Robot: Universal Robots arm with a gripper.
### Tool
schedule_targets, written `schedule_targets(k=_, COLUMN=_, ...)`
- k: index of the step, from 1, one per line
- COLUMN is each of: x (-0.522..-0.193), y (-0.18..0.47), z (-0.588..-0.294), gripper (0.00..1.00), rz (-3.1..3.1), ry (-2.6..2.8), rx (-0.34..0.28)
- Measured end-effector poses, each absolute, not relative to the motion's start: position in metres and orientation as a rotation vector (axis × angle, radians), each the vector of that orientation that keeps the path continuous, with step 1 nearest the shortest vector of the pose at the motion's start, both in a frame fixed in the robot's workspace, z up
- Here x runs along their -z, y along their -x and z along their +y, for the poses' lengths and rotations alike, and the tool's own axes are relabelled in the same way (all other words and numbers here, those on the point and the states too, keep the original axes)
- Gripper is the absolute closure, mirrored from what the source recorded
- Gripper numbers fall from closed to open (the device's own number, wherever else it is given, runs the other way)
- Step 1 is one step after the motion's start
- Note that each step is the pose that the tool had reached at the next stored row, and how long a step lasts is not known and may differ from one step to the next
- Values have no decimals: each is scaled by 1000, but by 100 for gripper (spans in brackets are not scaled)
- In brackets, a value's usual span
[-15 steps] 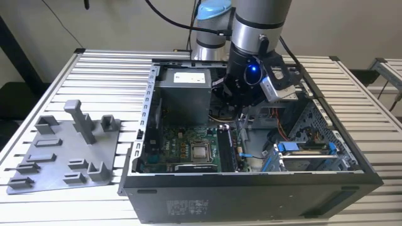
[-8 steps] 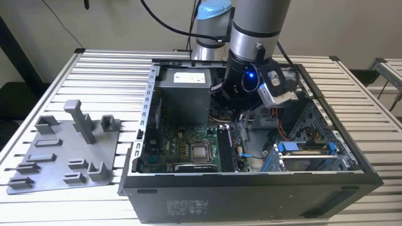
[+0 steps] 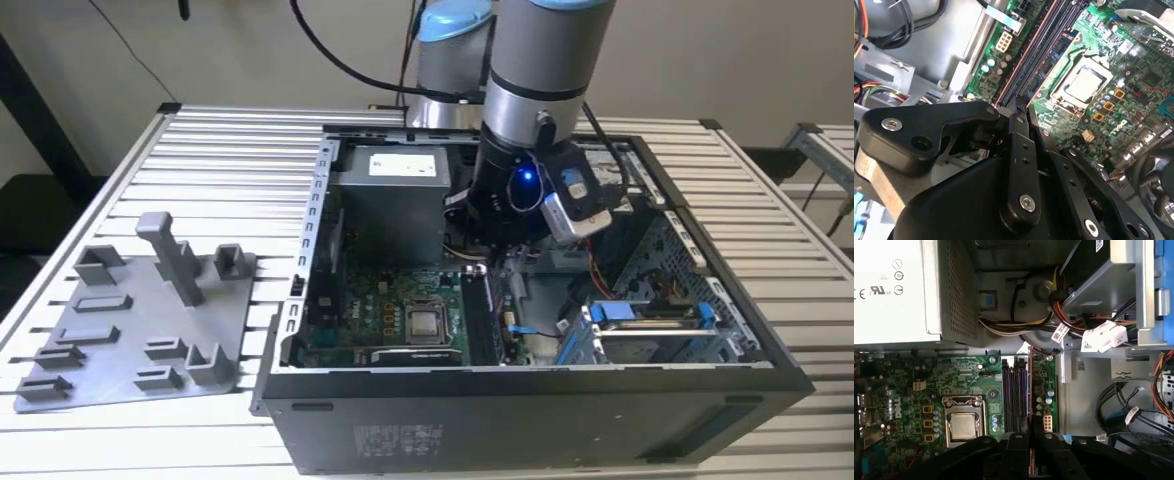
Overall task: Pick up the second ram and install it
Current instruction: 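Insert the second ram into the second slot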
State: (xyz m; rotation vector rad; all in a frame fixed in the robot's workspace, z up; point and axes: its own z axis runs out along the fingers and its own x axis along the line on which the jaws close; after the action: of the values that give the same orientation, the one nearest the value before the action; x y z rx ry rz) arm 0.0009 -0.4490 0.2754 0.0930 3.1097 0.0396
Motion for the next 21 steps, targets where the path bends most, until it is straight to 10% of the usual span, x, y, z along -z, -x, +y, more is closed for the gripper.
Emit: schedule_targets(k=21, x=-237, y=11, z=-473, gripper=86, rz=3112, ry=-88, rx=-40)
